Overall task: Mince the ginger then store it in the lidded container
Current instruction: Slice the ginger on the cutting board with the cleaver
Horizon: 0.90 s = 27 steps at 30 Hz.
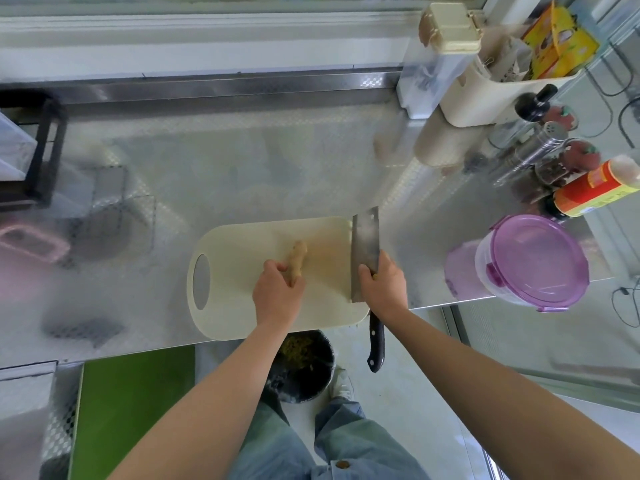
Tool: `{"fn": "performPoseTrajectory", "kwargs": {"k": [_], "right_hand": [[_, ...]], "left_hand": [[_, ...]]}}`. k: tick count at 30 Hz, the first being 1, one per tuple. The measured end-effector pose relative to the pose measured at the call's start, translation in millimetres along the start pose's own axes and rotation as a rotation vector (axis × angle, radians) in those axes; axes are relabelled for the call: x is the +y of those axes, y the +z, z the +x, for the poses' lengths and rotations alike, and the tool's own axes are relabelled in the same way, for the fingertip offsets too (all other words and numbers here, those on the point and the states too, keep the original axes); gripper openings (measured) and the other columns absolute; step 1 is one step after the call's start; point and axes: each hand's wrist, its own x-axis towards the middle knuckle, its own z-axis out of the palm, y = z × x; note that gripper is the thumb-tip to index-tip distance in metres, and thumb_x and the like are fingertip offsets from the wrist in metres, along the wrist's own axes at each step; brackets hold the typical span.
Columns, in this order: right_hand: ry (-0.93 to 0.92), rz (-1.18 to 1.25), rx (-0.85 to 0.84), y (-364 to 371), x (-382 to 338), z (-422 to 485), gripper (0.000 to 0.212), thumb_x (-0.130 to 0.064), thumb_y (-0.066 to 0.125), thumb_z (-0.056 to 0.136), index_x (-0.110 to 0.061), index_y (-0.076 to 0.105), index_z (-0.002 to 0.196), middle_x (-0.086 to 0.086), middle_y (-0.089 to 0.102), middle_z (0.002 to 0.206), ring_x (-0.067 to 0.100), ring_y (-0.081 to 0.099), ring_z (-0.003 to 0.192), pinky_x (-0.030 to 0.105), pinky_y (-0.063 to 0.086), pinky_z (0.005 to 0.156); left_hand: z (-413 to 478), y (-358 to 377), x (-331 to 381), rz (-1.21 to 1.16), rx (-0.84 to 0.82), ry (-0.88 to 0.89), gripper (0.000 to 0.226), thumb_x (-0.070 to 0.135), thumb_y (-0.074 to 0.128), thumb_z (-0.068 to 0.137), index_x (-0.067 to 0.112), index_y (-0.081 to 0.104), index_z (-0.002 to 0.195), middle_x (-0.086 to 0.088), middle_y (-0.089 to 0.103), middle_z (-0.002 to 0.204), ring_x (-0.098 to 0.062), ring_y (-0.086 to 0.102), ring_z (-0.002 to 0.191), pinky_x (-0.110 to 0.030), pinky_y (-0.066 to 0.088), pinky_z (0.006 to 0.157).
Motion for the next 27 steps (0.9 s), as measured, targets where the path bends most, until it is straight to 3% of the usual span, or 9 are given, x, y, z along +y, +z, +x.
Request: {"fn": "performPoseTrajectory", "kwargs": {"k": [3, 5, 7, 10, 16, 18, 21, 24, 27], "right_hand": [[-0.045, 0.018, -0.016, -1, -2, -3, 0.013, -0.020, 0.049, 0.095, -0.007, 0.048, 0.096, 0.007, 0.055, 0.086, 0.024, 0.052, 0.074, 0.025, 0.032, 0.051], [-0.107, 0.027, -0.121, 5, -9, -9, 0.018, -0.022, 0.050, 0.095, -0.010, 0.051, 0.109, 0.008, 0.060, 0.091, 0.024, 0.055, 0.077, 0.026, 0.039, 0.055], [-0.143, 0.000, -0.200, 14, -12, -15, 0.018, -0.023, 0.051, 0.095, -0.011, 0.051, 0.108, 0.010, 0.064, 0.094, 0.026, 0.059, 0.081, 0.031, 0.045, 0.063], [-0.067, -0.006, -0.179, 11, -4, -14, 0.028, -0.025, 0.049, 0.096, -0.011, 0.051, 0.120, 0.010, 0.064, 0.090, 0.027, 0.059, 0.078, 0.030, 0.044, 0.062], [0.087, -0.011, 0.007, -17, 13, -3, 0.021, -0.022, 0.046, 0.096, -0.006, 0.048, 0.110, 0.011, 0.058, 0.082, 0.030, 0.054, 0.074, 0.035, 0.042, 0.059], [0.044, 0.022, -0.045, -17, 8, -7, 0.022, -0.023, 0.046, 0.094, -0.009, 0.049, 0.110, 0.011, 0.060, 0.081, 0.032, 0.058, 0.074, 0.037, 0.049, 0.061], [-0.043, -0.026, -0.168, -12, 5, -14, 0.029, -0.024, 0.047, 0.094, -0.011, 0.049, 0.119, 0.010, 0.061, 0.082, 0.029, 0.058, 0.073, 0.033, 0.045, 0.058], [0.015, -0.058, -0.106, -11, 8, -14, 0.014, -0.023, 0.047, 0.095, -0.010, 0.045, 0.100, 0.010, 0.056, 0.076, 0.031, 0.054, 0.073, 0.035, 0.040, 0.058], [0.034, -0.026, -0.068, -15, 7, -13, 0.014, -0.023, 0.047, 0.095, -0.009, 0.045, 0.096, 0.009, 0.055, 0.075, 0.031, 0.055, 0.073, 0.036, 0.044, 0.060]], "left_hand": [[0, 2, 0, 0.003, 0.007, -0.004, 0.018, 0.027, 0.058, 0.089, 0.015, 0.052, 0.101, 0.001, 0.062, 0.088, -0.019, 0.059, 0.079, -0.029, 0.040, 0.065], [-2, 3, 1, 0.030, 0.029, 0.012, 0.018, 0.030, 0.053, 0.092, 0.014, 0.055, 0.101, -0.001, 0.061, 0.087, -0.021, 0.058, 0.081, -0.032, 0.042, 0.068], [-6, 5, 0, 0.053, 0.050, 0.020, 0.019, 0.030, 0.049, 0.095, 0.013, 0.056, 0.099, -0.003, 0.061, 0.087, -0.023, 0.057, 0.083, -0.035, 0.043, 0.072], [-11, 7, -3, 0.045, 0.067, 0.015, 0.019, 0.032, 0.048, 0.096, 0.014, 0.056, 0.096, -0.003, 0.061, 0.085, -0.023, 0.057, 0.082, -0.035, 0.044, 0.071], [-9, 9, -5, 0.034, 0.053, 0.001, 0.019, 0.029, 0.048, 0.095, 0.012, 0.056, 0.095, -0.005, 0.062, 0.085, -0.024, 0.058, 0.080, -0.031, 0.040, 0.065], [-8, 11, -4, 0.027, 0.054, -0.014, 0.023, 0.032, 0.046, 0.096, 0.013, 0.056, 0.093, -0.005, 0.062, 0.084, -0.024, 0.058, 0.079, -0.032, 0.041, 0.065], [-7, 11, -5, 0.029, 0.051, -0.026, 0.030, 0.038, 0.043, 0.098, 0.012, 0.057, 0.094, -0.006, 0.063, 0.085, -0.025, 0.058, 0.079, -0.037, 0.046, 0.068], [-7, 9, -6, 0.065, 0.038, -0.010, 0.027, 0.035, 0.045, 0.097, 0.011, 0.058, 0.098, -0.005, 0.062, 0.087, -0.025, 0.058, 0.082, -0.036, 0.047, 0.069], [-7, 7, -7, 0.077, 0.036, -0.004, 0.026, 0.035, 0.046, 0.097, 0.012, 0.058, 0.098, -0.005, 0.062, 0.089, -0.024, 0.058, 0.082, -0.036, 0.047, 0.070]]}}
